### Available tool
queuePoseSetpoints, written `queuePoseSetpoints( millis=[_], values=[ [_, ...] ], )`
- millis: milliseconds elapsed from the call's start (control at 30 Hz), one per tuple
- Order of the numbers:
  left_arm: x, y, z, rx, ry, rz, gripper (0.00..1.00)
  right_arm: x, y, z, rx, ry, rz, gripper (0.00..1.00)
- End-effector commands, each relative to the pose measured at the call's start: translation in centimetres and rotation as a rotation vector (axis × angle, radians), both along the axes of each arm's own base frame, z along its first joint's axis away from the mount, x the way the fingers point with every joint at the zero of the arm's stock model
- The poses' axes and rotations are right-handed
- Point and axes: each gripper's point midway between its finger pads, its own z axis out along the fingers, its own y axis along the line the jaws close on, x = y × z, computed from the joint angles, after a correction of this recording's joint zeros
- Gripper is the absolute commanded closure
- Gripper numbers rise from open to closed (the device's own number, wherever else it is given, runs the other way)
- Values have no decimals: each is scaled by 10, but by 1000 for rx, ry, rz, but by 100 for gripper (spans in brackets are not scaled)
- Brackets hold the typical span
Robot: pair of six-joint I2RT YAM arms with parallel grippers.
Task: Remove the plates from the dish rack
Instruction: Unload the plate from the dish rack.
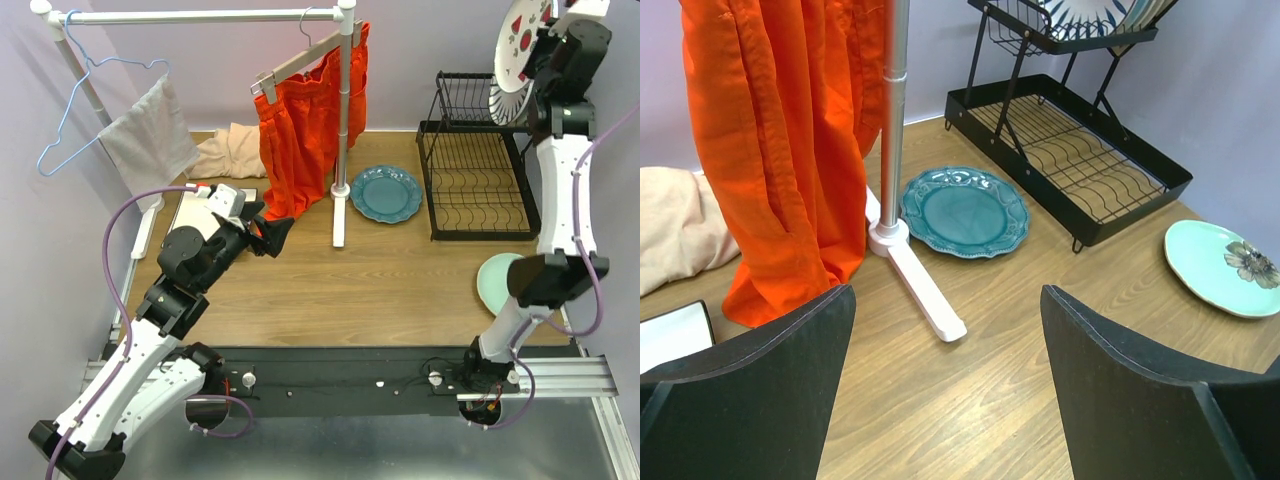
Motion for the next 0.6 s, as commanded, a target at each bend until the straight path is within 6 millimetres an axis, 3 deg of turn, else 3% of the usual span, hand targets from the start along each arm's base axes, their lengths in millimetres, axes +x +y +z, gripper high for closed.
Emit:
queuePoseSetpoints(
  millis=[0,67,100,200,333,433,467,533,567],
  values=[
    [-4,2,6,-2,-18,-5,16,-48,36,61,233,-224,142,99],
    [-4,3,6,-3,-22,-1,16,-57,51,57,320,-219,208,99],
    [-5,4,8,-7,-25,1,16,-70,56,63,341,-230,233,99],
    [-6,4,8,-9,-26,-1,16,-84,74,49,419,-192,307,99],
    [-8,4,11,-13,-34,-5,16,-125,90,53,489,-194,375,99],
    [-9,5,12,-18,-38,-5,16,-138,106,26,580,-116,429,99],
    [-9,5,12,-18,-38,-5,16,-148,117,7,632,-65,464,99],
    [-10,5,13,-19,-41,-8,16,-161,129,-12,682,-17,513,99],
    [-11,5,14,-22,-43,-10,16,-177,140,-17,714,4,565,99]
  ],
)
